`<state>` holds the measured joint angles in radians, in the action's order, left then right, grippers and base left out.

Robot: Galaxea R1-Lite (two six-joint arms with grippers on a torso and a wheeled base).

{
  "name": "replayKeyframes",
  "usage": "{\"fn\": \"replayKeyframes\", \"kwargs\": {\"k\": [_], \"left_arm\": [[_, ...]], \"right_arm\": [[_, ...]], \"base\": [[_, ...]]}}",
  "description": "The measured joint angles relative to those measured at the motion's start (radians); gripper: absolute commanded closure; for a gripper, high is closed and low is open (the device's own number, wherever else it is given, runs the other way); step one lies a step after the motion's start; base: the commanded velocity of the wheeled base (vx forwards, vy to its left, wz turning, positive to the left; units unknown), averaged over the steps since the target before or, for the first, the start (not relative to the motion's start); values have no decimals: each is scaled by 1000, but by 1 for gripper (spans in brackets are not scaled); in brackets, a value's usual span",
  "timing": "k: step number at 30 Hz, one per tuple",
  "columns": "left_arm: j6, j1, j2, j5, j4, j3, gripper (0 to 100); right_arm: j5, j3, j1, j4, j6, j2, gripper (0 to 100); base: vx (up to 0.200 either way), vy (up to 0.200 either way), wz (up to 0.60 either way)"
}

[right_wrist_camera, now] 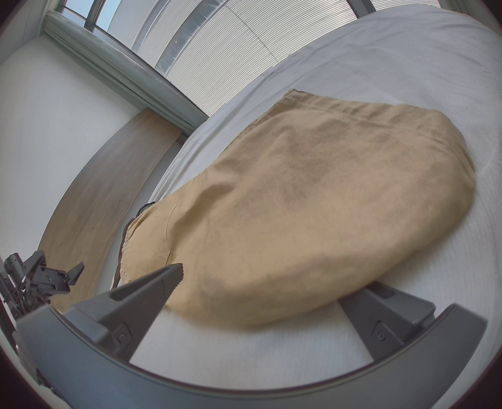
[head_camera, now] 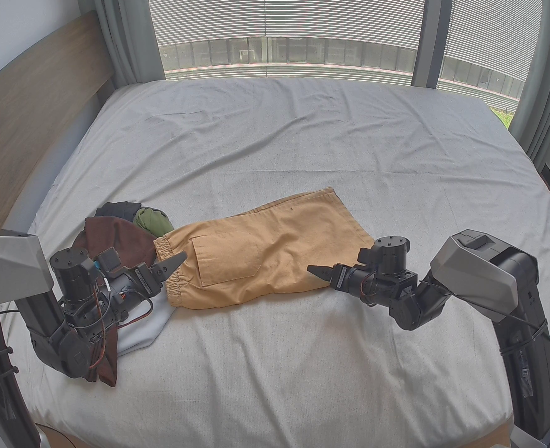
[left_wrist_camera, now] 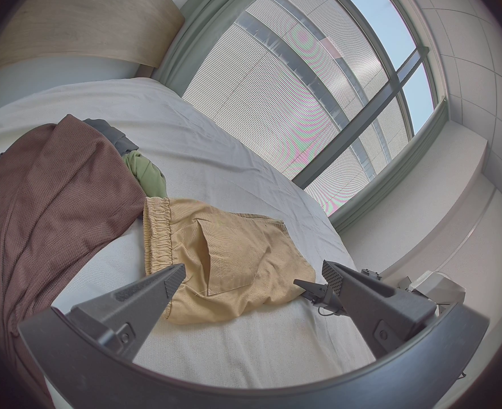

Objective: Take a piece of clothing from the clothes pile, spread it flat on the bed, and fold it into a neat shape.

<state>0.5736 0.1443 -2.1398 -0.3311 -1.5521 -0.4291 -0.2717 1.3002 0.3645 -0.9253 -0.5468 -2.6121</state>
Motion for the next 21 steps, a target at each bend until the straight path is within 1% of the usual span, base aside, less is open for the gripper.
{"fn": "replayKeyframes", "kwargs": {"k": [8, 21], "left_arm": [[0, 0, 0, 0, 0, -1, 0], [0, -7, 0, 0, 0, -5, 0]], "right_arm": [[69, 123, 4, -11, 0, -67, 0], [131, 257, 14, -15, -5, -125, 0]], "base": [[0, 0, 0], [0, 0, 0]]}}
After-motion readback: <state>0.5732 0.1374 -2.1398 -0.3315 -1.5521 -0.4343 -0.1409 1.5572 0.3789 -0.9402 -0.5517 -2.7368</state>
